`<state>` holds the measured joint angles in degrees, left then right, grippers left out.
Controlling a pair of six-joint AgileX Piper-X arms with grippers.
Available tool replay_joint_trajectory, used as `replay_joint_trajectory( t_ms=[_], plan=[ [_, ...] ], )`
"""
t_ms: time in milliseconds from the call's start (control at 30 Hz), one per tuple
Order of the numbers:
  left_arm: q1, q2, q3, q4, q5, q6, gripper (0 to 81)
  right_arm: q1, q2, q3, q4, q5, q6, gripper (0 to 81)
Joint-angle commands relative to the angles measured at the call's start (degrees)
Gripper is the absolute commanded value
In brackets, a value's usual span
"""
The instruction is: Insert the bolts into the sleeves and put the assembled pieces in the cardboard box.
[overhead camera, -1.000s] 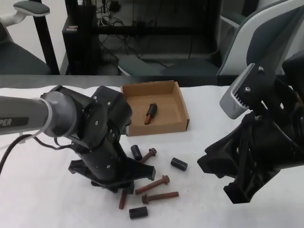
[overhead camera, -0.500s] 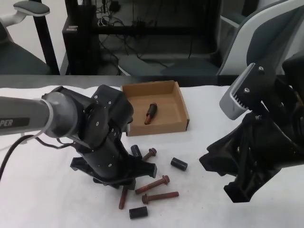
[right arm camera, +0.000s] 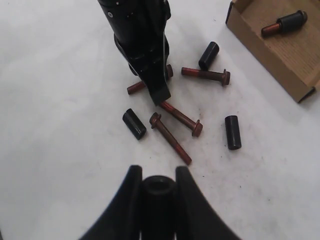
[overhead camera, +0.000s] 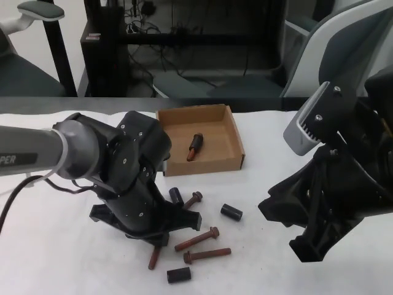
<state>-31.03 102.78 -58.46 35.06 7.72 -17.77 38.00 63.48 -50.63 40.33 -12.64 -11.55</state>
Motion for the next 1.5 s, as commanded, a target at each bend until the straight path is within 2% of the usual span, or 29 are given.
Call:
replay_joint_trajectory(
  t_ms=[0, 267, 500, 733, 900, 1100, 1200, 1467],
  plan=[
    [-0.17, 0.08, 0.22, -0.18, 0.25, -0.2, 1.7, -0.3, -0.78, -0.23, -0.25, -0.09, -0.47, 0.6],
    [0.2, -5.67, 0.37, 0.31, 0.9, 0.27, 1.7, -0.3, -0.78, -0.23, -0.25, -0.1, 0.18, 0.6],
    [0.43, -20.28, 5.93, -2.96, 1.79, 0.27, 1.7, -0.3, -2.92, -0.23, -0.25, -0.1, 6.08, 0.6],
    [0.43, -36.34, 17.52, -15.27, 9.55, -2.96, 1.7, -0.3, -4.95, -0.23, -0.93, -3.37, 9.1, 0.6],
    [0.43, -43.22, 23.0, -24.48, 13.4, -4.5, 1.7, -0.18, -4.95, 0.26, -7.0, -5.24, 11.55, 0.6],
    [0.99, -45.97, 23.71, -35.06, 15.94, -5.65, 1.7, -0.18, -4.95, 3.96, -19.88, -7.91, 17.45, 0.6],
    [3.35, -45.94, 23.71, -38.67, 16.97, -8.62, 1.7, 0.49, -4.95, 6.15, -25.86, -8.42, 19.55, 0.6],
    [14.02, -45.94, 23.71, -41.42, 28.09, -9.23, 1.7, 3.32, -4.95, 13.27, -38.58, -8.24, 25.67, 0.6]
  ],
)
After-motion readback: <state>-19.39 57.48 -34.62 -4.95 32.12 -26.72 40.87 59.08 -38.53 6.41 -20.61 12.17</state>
